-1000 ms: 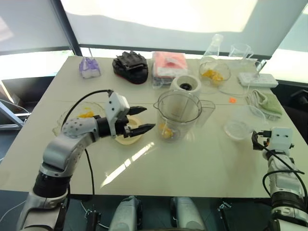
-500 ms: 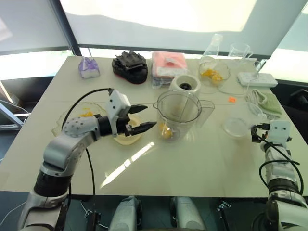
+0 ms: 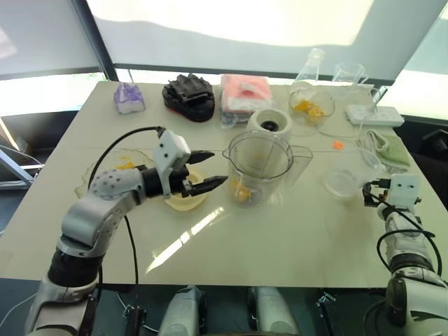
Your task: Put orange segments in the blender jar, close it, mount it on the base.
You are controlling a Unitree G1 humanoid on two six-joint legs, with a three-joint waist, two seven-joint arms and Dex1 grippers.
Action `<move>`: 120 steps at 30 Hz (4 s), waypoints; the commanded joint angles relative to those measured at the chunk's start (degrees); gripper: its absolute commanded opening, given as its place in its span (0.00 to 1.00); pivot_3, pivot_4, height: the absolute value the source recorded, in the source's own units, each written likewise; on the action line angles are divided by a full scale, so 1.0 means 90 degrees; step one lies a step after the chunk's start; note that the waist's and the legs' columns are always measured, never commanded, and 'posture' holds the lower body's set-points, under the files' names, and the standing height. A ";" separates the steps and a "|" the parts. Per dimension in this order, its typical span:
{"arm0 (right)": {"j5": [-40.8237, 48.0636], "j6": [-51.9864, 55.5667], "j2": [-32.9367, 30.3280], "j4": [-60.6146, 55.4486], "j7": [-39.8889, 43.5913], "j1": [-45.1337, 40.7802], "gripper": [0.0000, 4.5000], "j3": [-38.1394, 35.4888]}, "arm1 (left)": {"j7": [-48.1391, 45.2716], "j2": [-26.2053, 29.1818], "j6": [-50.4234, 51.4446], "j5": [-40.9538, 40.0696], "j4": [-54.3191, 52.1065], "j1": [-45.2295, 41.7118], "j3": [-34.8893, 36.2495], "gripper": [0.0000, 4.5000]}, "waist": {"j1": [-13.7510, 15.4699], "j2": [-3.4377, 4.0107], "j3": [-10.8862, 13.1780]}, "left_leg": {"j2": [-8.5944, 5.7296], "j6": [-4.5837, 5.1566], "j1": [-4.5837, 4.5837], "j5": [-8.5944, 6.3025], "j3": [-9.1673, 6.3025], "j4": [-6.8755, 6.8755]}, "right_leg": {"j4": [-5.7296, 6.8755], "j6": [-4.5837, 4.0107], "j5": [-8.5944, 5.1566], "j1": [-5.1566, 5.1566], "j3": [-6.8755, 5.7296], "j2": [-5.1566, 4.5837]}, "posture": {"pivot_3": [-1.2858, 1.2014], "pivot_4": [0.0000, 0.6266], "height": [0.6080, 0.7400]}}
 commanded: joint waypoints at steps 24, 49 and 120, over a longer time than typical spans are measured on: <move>0.0290 0.0680 0.0610 -0.2285 -0.0247 0.0763 1.00 0.0048 | -0.0056 -0.0126 -0.0335 0.0150 0.0067 0.0036 -0.0139 0.76 | 0.0013 0.0003 0.0001 | 0.0001 0.0000 -0.0001 0.0000 0.0002 -0.0008 | 0.0001 -0.0001 0.0000 -0.0011 0.0002 -0.0004 | 0.52 0.24 1.00; 0.0259 0.0650 0.0533 -0.2069 -0.0388 0.0544 1.00 -0.0039 | -0.0263 -0.0040 -0.0210 0.0180 0.0019 0.0032 -0.0160 0.76 | 0.0026 0.0004 0.0002 | -0.0002 0.0000 -0.0001 0.0000 0.0004 -0.0023 | -0.0004 -0.0001 -0.0001 -0.0017 0.0003 -0.0004 | 0.52 0.24 1.00; -0.0718 0.2885 -0.1519 -0.6305 0.2412 -0.2168 0.01 0.1785 | -0.0617 0.0676 -0.0469 -0.0071 0.0594 -0.0034 0.0436 0.78 | 0.0046 0.0041 0.0065 | -0.0006 -0.0004 -0.0017 0.0002 0.0008 -0.0039 | -0.0005 0.0001 0.0001 -0.0041 -0.0001 -0.0011 | 0.52 0.24 1.00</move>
